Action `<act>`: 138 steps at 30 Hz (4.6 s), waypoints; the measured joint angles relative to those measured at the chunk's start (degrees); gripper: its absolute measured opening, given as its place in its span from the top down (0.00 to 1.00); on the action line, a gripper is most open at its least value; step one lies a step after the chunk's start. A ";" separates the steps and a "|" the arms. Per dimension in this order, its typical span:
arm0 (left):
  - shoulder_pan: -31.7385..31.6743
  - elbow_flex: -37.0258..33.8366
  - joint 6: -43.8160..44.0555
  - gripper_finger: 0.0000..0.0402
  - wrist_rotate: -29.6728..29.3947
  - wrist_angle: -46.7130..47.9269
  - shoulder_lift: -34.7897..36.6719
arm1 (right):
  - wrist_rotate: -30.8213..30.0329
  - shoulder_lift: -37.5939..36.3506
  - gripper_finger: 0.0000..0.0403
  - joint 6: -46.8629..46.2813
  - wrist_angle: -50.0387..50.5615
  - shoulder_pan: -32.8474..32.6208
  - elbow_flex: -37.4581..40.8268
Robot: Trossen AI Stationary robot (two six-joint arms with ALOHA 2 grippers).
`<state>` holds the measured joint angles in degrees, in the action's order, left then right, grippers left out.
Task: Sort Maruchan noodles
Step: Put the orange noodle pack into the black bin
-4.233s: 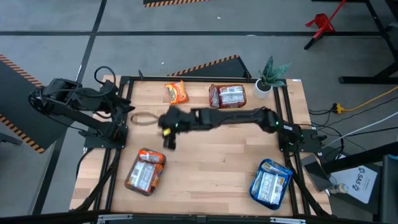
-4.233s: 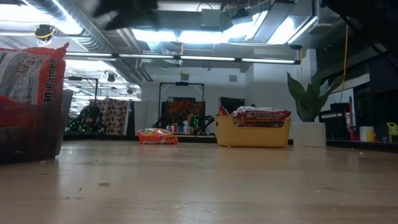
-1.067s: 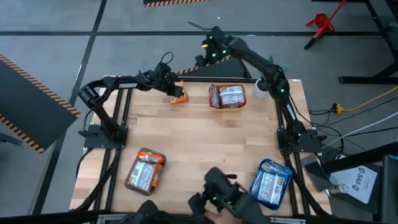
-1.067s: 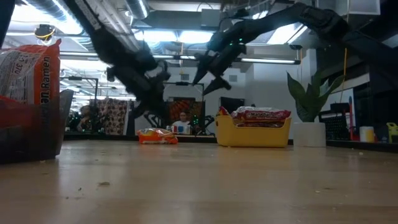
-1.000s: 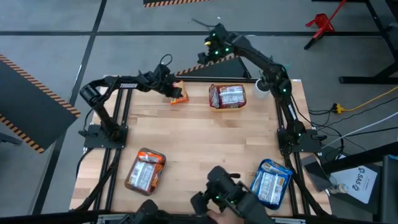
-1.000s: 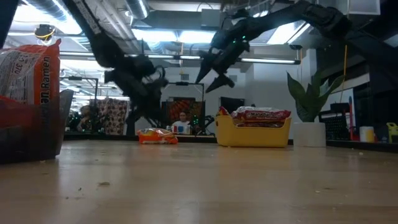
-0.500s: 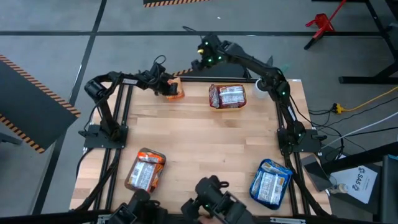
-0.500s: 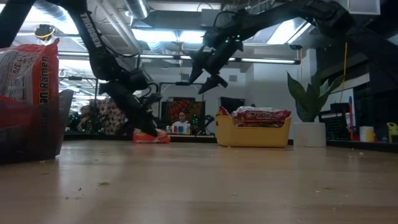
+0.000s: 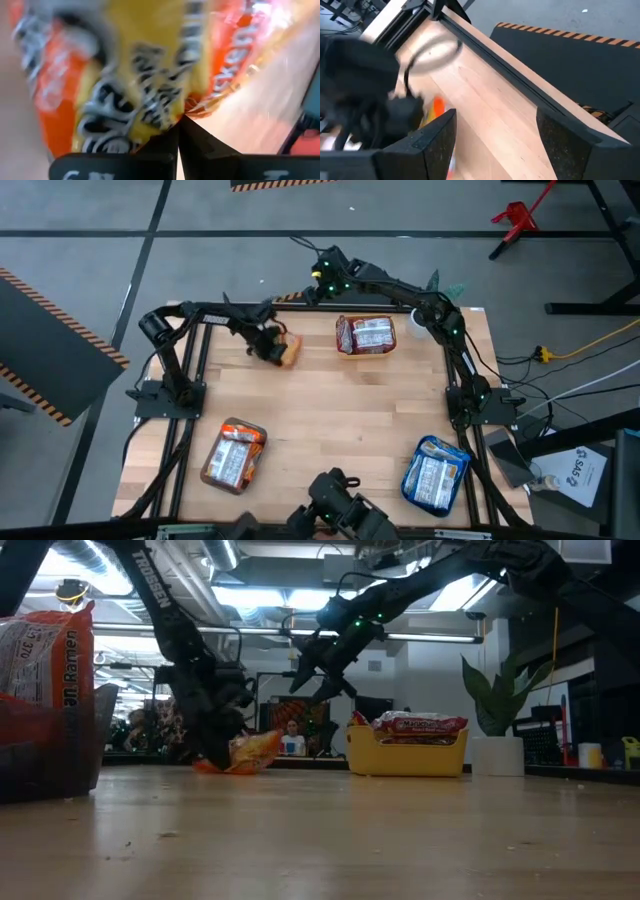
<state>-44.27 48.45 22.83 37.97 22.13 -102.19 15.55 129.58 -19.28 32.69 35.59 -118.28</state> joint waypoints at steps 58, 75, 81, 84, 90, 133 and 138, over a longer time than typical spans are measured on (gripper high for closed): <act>17.86 -6.17 1.07 1.00 -8.18 -6.93 1.32 | -0.99 -0.03 0.12 -2.38 2.03 -16.93 15.37; 18.84 -6.56 2.25 1.00 -7.89 -8.95 1.33 | 6.00 2.98 0.33 -7.85 -1.60 -20.44 15.08; 18.52 -7.01 3.14 1.00 -8.27 -8.97 2.44 | 6.05 3.50 0.49 -10.43 -2.49 -21.11 15.10; 17.83 -7.11 3.64 1.00 -10.42 -6.07 4.56 | 7.42 3.46 0.59 -10.80 -4.27 -20.89 15.06; 17.23 -7.48 3.43 1.00 -12.35 2.20 9.72 | 11.15 3.30 0.72 -12.93 -8.44 -20.64 15.04; 8.88 -7.04 8.26 0.89 -13.90 32.08 70.18 | -4.55 7.44 0.75 -5.10 -29.04 -46.53 -6.62; 8.88 -7.04 8.15 0.89 -13.83 32.42 70.97 | 0.24 14.38 0.75 -6.77 -28.51 -47.79 -15.81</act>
<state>-35.40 41.41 30.98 24.14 54.54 -31.22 15.79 143.95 -26.05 4.18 -12.19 -134.09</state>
